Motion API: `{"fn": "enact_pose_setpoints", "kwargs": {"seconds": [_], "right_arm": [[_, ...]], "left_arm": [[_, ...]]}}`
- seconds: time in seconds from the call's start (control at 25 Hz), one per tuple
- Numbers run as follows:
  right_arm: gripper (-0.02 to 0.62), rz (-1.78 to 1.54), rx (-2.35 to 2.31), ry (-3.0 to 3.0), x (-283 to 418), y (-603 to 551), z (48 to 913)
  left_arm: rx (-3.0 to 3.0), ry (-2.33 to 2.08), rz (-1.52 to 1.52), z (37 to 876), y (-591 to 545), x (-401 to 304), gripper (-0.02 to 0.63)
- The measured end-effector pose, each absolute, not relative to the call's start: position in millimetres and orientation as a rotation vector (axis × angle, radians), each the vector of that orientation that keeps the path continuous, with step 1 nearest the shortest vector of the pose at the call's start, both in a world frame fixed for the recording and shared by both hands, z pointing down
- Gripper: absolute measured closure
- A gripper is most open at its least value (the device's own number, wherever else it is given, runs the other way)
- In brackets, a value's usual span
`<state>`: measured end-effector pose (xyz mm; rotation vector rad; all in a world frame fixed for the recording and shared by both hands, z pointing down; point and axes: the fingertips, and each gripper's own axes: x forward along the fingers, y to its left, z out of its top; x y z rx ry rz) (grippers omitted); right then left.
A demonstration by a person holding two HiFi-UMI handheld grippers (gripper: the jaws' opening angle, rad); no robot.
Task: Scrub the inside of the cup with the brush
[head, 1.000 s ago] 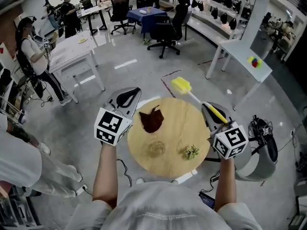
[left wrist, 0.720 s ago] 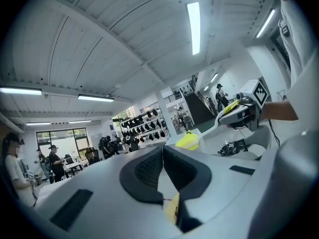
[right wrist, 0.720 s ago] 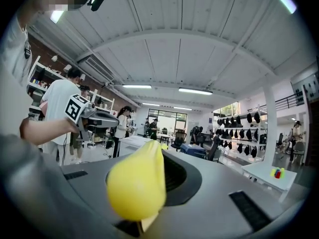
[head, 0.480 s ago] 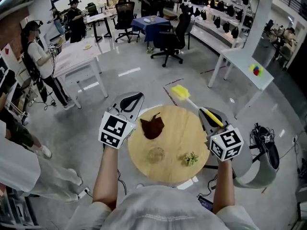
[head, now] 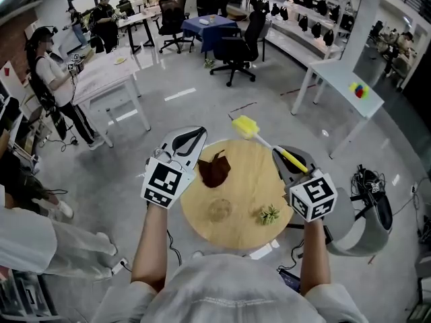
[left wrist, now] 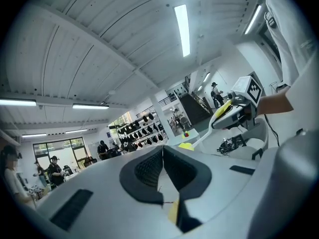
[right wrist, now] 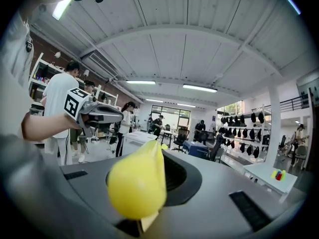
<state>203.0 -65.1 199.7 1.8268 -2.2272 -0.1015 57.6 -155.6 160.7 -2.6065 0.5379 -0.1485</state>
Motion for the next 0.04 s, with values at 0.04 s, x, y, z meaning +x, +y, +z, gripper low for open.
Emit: {"fn": "enact_pose_setpoints", "kwargs": {"seconds": [0.04], "right_arm": [[0.537,-0.103,1.825,-2.227,201.7,-65.2,200.2]], "left_arm": [[-2.607,0.533,-0.151,161.3,-154.5,58.5,0.586]]}}
